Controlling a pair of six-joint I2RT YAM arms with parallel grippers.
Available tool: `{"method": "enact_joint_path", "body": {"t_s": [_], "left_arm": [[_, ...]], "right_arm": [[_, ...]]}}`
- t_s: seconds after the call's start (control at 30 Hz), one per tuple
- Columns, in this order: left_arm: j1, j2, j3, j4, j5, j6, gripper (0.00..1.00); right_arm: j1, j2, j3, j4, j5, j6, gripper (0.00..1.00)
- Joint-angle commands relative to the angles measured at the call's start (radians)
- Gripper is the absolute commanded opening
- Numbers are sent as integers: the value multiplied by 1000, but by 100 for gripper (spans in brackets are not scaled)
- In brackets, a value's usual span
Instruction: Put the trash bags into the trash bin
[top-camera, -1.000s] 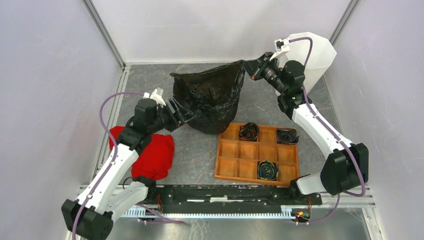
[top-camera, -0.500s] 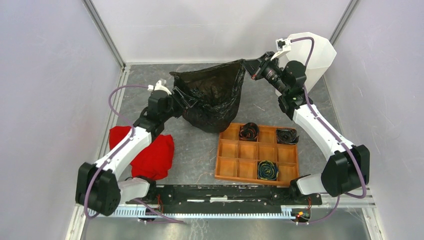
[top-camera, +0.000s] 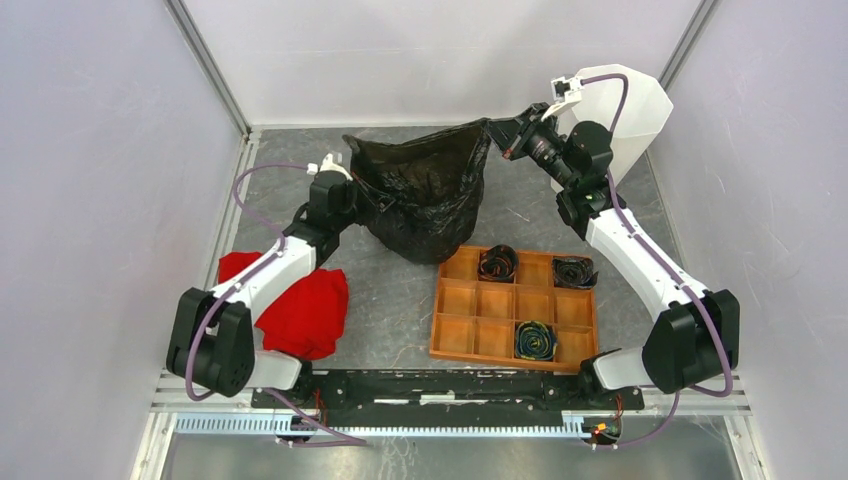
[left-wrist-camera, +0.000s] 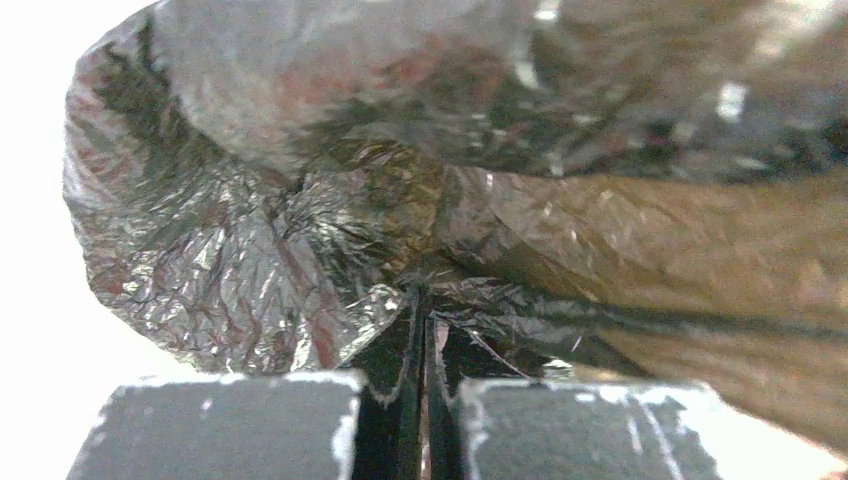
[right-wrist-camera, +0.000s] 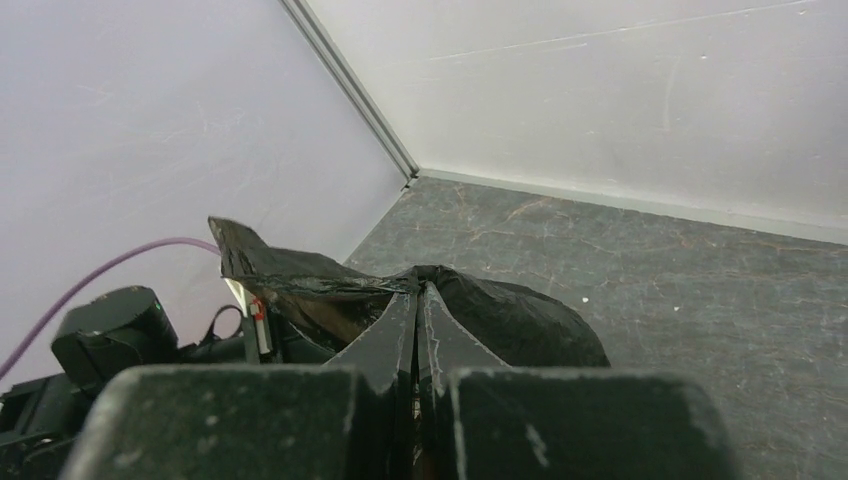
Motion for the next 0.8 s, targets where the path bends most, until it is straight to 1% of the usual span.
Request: {"method": "enact_joint_path", "body": {"t_s": [0.0,0.07,0.13,0.17,0.23,0.33,0.43,0.47,0.6,0.67,0.77], "left_arm": [[23,-52,134,-99,46,60,2],[55,-125,199,-204,67,99,2],[103,-190,317,-339,72,149,2],[133,-216,388,-436,74,173,2],[182,-231,551,-570,61,239,2],[200,-226,771,-709,-16,311,2],[202,-204,908,-798,-118,368,2],[202,-194,933,-821,-154,376,2],[204,-171,990,-846,-248,414,2],[203,-166,1020,-852,-332,448,2],[204,-175,1042,-858,-414,505,2]], "right_arm": [[-3,-21,52,-37,28,-89,0],[-4,-10,100,-82,32,-119,0],[-4,6,143,-99,25,-137,0],[-5,14,158,-96,23,-138,0],[-3,40,188,-93,26,-135,0],[-2,83,223,-62,14,-88,0],[14,128,230,38,-20,5,0],[28,146,239,59,-26,27,0],[88,226,323,90,-15,63,0],[118,272,378,94,-19,72,0],[153,322,433,102,-14,82,0]]}}
